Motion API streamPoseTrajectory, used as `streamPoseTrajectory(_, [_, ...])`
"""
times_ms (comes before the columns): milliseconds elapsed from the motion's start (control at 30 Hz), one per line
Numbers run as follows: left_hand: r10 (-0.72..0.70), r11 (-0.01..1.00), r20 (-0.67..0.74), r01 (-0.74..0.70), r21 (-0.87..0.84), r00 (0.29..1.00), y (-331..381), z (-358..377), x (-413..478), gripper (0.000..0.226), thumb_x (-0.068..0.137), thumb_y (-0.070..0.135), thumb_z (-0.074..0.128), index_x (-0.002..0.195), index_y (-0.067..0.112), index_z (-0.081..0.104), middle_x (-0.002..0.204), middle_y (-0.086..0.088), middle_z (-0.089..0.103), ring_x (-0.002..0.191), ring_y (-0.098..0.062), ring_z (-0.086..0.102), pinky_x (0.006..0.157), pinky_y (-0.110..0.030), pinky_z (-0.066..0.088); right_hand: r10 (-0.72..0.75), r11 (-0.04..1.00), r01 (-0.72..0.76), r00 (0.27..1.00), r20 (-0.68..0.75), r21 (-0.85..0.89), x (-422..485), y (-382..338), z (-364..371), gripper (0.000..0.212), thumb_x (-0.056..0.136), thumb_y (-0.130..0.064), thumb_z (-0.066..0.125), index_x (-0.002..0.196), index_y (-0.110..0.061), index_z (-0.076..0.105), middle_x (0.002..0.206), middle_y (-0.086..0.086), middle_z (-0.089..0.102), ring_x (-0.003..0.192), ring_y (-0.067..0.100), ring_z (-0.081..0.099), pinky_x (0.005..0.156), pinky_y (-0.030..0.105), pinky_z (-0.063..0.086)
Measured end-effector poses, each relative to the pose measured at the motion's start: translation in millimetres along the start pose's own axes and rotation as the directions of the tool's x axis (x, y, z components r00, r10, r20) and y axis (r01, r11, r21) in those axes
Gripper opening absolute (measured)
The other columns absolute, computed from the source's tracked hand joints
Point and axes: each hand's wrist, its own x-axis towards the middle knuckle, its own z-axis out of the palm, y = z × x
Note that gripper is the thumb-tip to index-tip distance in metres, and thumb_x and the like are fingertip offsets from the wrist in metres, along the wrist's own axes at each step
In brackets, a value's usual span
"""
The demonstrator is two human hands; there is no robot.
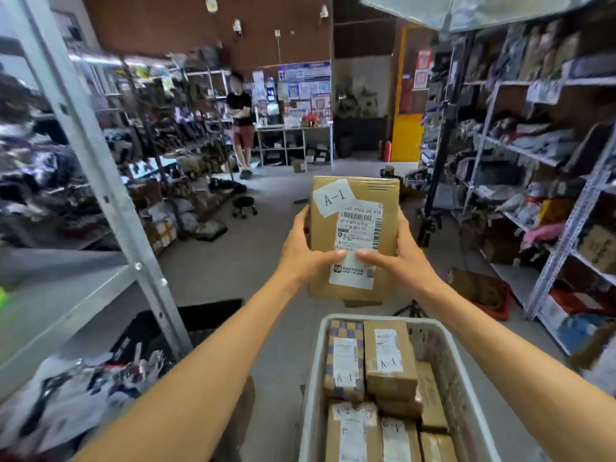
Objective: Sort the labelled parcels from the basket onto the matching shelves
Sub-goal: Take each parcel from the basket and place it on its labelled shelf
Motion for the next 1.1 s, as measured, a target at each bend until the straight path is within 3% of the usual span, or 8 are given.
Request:
streamPoseTrajectory(67, [0.002, 1.0, -0.034, -0.002, -0.002, 0.999, 10, -4, -21, 0.099, 0.07, 0.016, 0.084, 0.148, 0.024, 0.024, 0.124, 0.013, 0.043, 0.115, -0.006, 0.042, 0.096, -0.025, 0.037, 0.002, 1.0, -0.002, 0.999, 0.032, -0.001, -13, -11, 1, 0.101, 0.077, -0.015, 0.079, 0.151, -0.031, 0.012, 0.127, -0.016, 0.056, 0.112, -0.001, 0.059, 0.093, 0.026, 0.053])
streamPoseTrajectory(133, [-0.005, 1.0, -0.057, 0.005, -0.017, 0.998, 15, -6, -43, 0.099, 0.07, 0.015, 0.084, 0.148, 0.024, 0.024, 0.125, 0.012, 0.044, 0.116, -0.006, 0.043, 0.097, -0.025, 0.038, 0.0, 1.0, 0.0, 0.999, 0.053, 0.002, -29, -19, 2, 0.103, 0.076, -0.017, 0.08, 0.151, -0.034, 0.011, 0.13, -0.013, 0.056, 0.116, 0.004, 0.058, 0.096, 0.031, 0.051])
streamPoseTrajectory(433, [-0.004, 1.0, -0.044, 0.004, 0.001, 0.999, 16, -3, -131, 0.109, 0.065, 0.023, 0.088, 0.148, 0.04, 0.02, 0.146, 0.004, 0.041, 0.13, -0.011, 0.039, 0.107, -0.039, 0.038, 0.042, 0.998, -0.038, 0.997, 0.066, -0.057, -116, -34, 1, 0.114, 0.076, -0.024, 0.081, 0.152, -0.037, -0.003, 0.131, -0.015, 0.055, 0.113, -0.004, 0.056, 0.092, 0.017, 0.05])
streamPoseTrajectory(600, [0.018, 0.999, 0.01, -0.018, -0.03, 1.0, 21, -3, -158, 0.108, 0.066, 0.022, 0.087, 0.149, 0.037, 0.02, 0.144, 0.005, 0.042, 0.124, -0.008, 0.041, 0.106, -0.037, 0.039, 0.076, 0.993, -0.072, 0.997, 0.035, -0.094, -153, -48, -3, 0.119, 0.069, -0.033, 0.084, 0.151, -0.041, -0.002, 0.136, -0.01, 0.054, 0.122, 0.008, 0.055, 0.101, 0.042, 0.049])
streamPoseTrajectory(767, [0.077, 0.994, 0.084, -0.071, -0.078, 0.993, 28, -10, -170, 0.106, 0.068, 0.019, 0.085, 0.149, 0.037, 0.018, 0.13, 0.009, 0.044, 0.117, -0.005, 0.042, 0.093, -0.024, 0.04, 0.101, 0.984, -0.108, 0.993, -0.061, -0.144, -178, -72, 2, 0.123, 0.058, -0.044, 0.083, 0.151, -0.041, 0.002, 0.134, -0.01, 0.055, 0.122, 0.011, 0.055, 0.101, 0.048, 0.047])
streamPoseTrajectory(900, [0.11, 0.989, 0.192, -0.089, -0.116, 0.975, 26, -17, -181, 0.105, 0.07, 0.018, 0.084, 0.149, 0.037, 0.018, 0.125, 0.011, 0.045, 0.108, 0.002, 0.046, 0.079, -0.008, 0.042, 0.128, 0.97, -0.157, 0.979, -0.158, -0.188, -208, -89, 12, 0.116, 0.068, -0.027, 0.083, 0.15, -0.043, 0.003, 0.129, -0.012, 0.057, 0.119, 0.01, 0.057, 0.1, 0.047, 0.048])
streamPoseTrajectory(1033, [0.118, 0.987, 0.321, -0.076, -0.14, 0.94, 24, -19, -197, 0.108, 0.067, 0.025, 0.086, 0.149, 0.042, 0.017, 0.139, 0.004, 0.046, 0.126, -0.01, 0.043, 0.099, -0.033, 0.045, 0.191, 0.949, -0.249, 0.942, -0.276, -0.192, -249, -102, 22, 0.113, 0.074, -0.02, 0.081, 0.152, -0.038, 0.0, 0.122, -0.023, 0.053, 0.115, 0.0, 0.054, 0.104, 0.04, 0.046])
streamPoseTrajectory(1100, [0.133, 0.984, 0.375, -0.078, -0.158, 0.918, 28, -15, -207, 0.109, 0.067, 0.025, 0.086, 0.149, 0.042, 0.017, 0.139, 0.005, 0.046, 0.123, -0.008, 0.043, 0.094, -0.027, 0.044, 0.214, 0.942, -0.289, 0.91, -0.356, -0.172, -271, -107, 25, 0.113, 0.071, -0.025, 0.082, 0.151, -0.039, 0.004, 0.129, -0.015, 0.054, 0.121, 0.007, 0.052, 0.106, 0.044, 0.043])
